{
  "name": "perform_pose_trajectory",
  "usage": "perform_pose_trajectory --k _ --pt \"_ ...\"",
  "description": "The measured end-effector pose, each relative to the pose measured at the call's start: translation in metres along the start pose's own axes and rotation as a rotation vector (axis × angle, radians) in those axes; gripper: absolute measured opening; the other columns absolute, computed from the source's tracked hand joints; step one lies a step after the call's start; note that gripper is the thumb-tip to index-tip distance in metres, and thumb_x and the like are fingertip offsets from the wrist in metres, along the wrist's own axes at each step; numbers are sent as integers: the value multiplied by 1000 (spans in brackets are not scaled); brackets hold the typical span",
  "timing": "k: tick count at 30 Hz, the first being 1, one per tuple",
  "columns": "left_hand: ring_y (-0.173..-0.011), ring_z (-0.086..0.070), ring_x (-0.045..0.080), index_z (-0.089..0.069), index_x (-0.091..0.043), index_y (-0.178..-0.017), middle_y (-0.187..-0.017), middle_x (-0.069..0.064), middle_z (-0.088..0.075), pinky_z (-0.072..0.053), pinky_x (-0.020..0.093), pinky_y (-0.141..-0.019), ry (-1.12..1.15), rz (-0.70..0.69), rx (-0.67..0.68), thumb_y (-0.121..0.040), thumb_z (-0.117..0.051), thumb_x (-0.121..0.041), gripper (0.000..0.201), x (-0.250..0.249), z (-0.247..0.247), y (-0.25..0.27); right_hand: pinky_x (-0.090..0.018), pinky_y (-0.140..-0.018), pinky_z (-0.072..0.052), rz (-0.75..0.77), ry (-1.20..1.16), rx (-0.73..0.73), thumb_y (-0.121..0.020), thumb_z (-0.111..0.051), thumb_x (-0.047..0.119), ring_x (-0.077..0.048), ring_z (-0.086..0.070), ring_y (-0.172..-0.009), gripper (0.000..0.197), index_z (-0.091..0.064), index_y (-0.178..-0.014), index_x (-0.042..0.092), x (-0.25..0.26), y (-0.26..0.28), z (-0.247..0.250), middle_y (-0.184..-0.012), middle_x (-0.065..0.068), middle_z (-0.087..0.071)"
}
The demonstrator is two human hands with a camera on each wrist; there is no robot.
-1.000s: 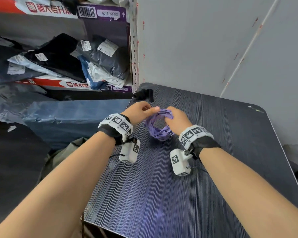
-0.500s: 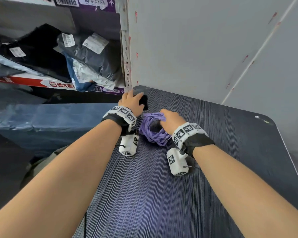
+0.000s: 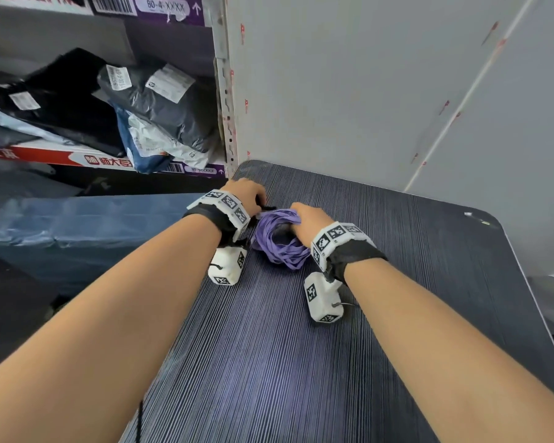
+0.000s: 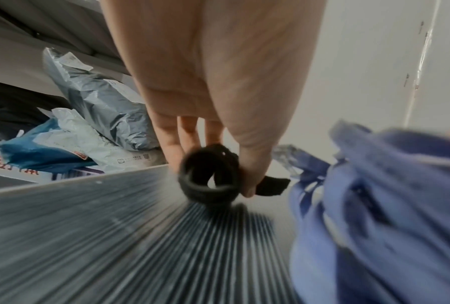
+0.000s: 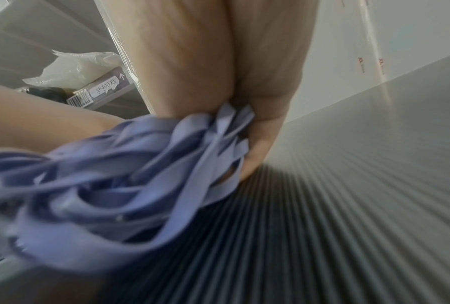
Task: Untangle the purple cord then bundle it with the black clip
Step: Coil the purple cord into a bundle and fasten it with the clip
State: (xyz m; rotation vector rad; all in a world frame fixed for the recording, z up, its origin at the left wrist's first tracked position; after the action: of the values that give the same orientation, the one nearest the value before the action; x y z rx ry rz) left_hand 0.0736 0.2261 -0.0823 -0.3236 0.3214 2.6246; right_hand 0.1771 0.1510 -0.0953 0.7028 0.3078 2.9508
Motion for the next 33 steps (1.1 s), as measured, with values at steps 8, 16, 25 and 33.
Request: perform_pose_trajectory --k 8,16,25,33 --pt "-90 -62 25 -70 -9 -99 -89 7 -63 -48 30 -77 202 65 -142 -89 -60 -22 19 10 23 65 -31 -64 -40 74 0 -37 -92 -45 7 -26 -54 -75 7 -48 -95 12 23 47 9 -86 -10 -55" --pt "-88 -64 14 -70 -8 -105 -95 6 -70 -47 23 -82 570 -3 -254 -86 -66 -21 23 -15 45 145 -32 -72 -43 332 47 -183 -83 -43 -5 -20 -54 -89 37 -54 -111 16 69 135 31 -109 4 -48" --pt "-82 -61 16 -67 -4 -106 -88 7 -66 -51 31 -85 626 -170 -234 -90 -62 -18 22 -59 64 221 -30 -73 -41 503 66 -345 -75 -45 -11 -25 -53 -100 43 -59 -108 12 109 202 53 -117 -1 -53" --pt "-79 -57 14 -65 -8 -103 -84 0 -62 -47 26 -80 574 -204 -259 -92 -54 -11 15 -69 70 247 -35 -83 -46 554 26 -433 -72 -46 -14 -23 -52 -106 42 -63 -104 7 123 235 68 -113 -3 -60"
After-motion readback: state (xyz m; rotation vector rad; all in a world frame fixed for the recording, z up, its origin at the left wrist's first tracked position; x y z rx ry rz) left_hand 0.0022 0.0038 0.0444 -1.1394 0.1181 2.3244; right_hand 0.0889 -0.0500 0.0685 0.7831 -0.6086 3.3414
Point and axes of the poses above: each hand's wrist, its own y-axis away from the middle knuckle, its own z-axis out of the back of the hand, x = y × z, the point moved 10 cm from there along -y, towards the middle knuckle
